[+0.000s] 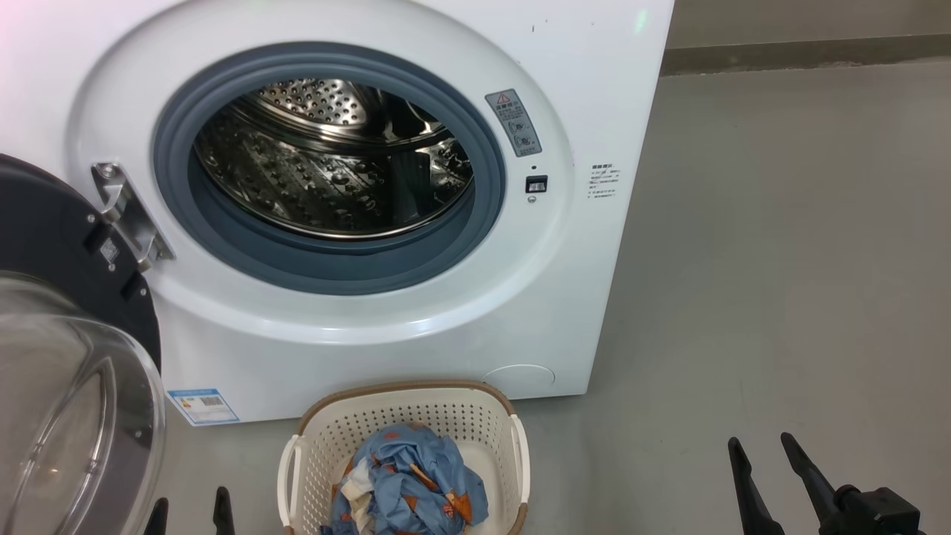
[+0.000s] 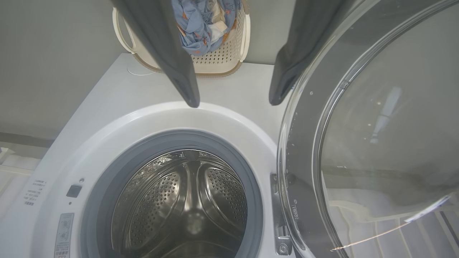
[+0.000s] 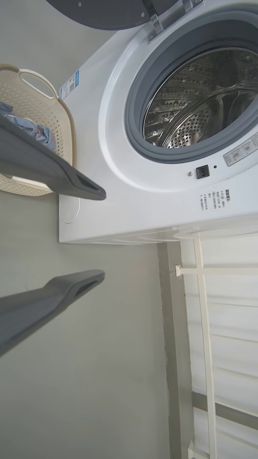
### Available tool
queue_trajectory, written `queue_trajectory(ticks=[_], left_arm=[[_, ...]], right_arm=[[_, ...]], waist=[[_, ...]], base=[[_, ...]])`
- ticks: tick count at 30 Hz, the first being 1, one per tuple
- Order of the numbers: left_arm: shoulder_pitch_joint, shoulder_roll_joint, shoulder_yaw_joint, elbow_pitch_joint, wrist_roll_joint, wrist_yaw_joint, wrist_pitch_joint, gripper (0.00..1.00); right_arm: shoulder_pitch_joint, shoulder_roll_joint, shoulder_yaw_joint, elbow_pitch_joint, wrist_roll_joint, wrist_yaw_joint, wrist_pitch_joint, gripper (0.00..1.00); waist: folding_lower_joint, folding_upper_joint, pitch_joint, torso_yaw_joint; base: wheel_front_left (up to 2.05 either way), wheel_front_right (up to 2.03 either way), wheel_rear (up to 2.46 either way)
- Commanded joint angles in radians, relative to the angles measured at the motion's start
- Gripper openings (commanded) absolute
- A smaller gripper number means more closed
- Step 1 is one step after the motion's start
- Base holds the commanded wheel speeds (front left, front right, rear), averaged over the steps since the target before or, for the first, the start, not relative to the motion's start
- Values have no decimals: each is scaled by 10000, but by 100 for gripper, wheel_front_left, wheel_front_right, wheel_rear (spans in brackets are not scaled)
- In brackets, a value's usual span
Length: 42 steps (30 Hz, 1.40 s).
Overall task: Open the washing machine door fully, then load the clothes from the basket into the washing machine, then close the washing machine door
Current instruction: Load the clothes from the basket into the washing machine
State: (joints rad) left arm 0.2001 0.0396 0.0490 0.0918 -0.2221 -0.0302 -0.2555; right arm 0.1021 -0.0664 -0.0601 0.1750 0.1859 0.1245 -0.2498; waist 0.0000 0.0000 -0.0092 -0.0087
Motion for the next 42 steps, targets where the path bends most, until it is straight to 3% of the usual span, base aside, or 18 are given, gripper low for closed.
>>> queue_trajectory(ticks=[1, 23, 35, 42], left_arm=[[-250, 106, 308, -279, 94, 47, -63, 100], [-370, 106, -27, -534, 780, 129, -63, 100], [-1800, 106, -1093, 1123, 891, -332, -58, 100], [-3124, 312, -1343, 2142, 536, -629, 645, 100]], right_arm=[[-177, -89, 278, -209, -15, 62, -120, 100], [-368, 11, 368, -228, -6, 62, -120, 100], [-1010, 154, 536, -424, 107, 62, -120, 100], [-1656, 160, 918, -572, 783, 62, -120, 100]], waist=[[0, 0, 7, -1], [0, 0, 515, -284], [0, 0, 2112, -1182], [0, 0, 3457, -2062]], base=[[0, 0, 0], [0, 0, 0], [0, 0, 0], [0, 0, 0]])
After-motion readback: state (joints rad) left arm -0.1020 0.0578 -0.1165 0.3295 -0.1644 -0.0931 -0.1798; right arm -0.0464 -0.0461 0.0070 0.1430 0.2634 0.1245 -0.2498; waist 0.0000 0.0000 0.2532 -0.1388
